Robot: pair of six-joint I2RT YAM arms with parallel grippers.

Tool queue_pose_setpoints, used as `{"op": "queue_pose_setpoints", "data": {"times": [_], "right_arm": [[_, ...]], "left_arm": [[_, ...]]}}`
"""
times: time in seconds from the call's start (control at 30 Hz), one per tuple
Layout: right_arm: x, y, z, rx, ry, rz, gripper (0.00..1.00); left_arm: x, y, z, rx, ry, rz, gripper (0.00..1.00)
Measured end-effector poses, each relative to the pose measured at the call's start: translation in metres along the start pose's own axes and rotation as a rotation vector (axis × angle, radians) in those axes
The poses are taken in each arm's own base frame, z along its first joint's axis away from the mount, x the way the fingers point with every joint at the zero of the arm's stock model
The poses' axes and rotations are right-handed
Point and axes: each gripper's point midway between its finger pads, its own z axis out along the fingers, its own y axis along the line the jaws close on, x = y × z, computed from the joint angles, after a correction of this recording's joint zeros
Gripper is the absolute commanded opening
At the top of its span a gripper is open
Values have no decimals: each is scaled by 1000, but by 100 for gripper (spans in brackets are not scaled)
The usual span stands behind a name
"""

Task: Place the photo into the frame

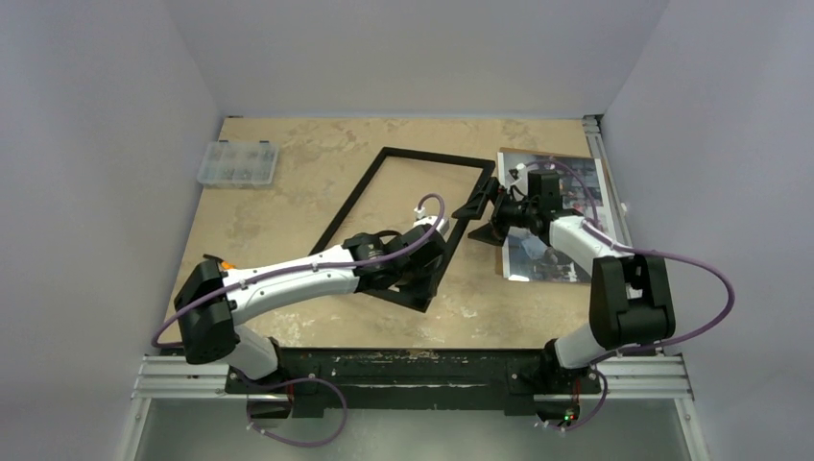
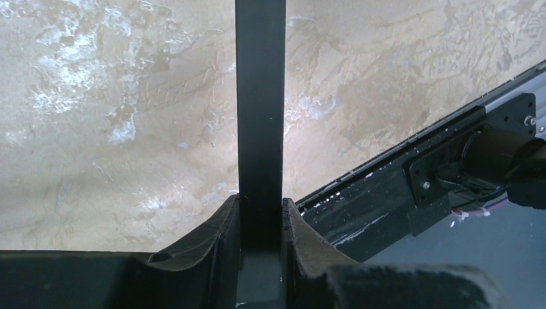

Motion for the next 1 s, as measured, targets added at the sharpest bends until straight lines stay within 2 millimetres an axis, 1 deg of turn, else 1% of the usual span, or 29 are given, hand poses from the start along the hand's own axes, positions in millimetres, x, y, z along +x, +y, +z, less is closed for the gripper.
{"op": "queue_pose_setpoints", "data": {"times": [0.13, 0.3, 0.47, 0.5, 0.67, 0.73, 0.77, 0.83, 0.97, 1.0], "right_arm": [[-13, 3, 3, -9, -11, 17, 78], [-27, -2, 1, -5, -37, 47, 64], [-45, -9, -10, -13, -90, 93, 48], [-48, -11, -12, -16, -100, 100, 43], [-57, -11, -20, -43, -121, 121, 9], [-57, -9, -21, -56, -114, 119, 0], [-57, -9, -21, -57, -114, 115, 0], [-56, -9, -21, -55, -113, 111, 0], [-55, -7, -24, -55, -112, 111, 0], [-54, -5, -25, -55, -114, 100, 0]], "left_arm": [[10, -8, -9, 12, -9, 21, 0], [20, -16, -19, 30, -23, 36, 0], [26, -22, -22, 32, -34, 39, 0], [28, -21, -22, 30, -33, 42, 0], [34, -21, -21, 21, -35, 34, 0], [35, -21, -21, 20, -38, 27, 0], [35, -22, -21, 18, -40, 23, 5], [35, -21, -21, 10, -45, 22, 11], [34, -20, -25, 4, -58, 20, 54], [33, -18, -26, -3, -66, 23, 64]]}}
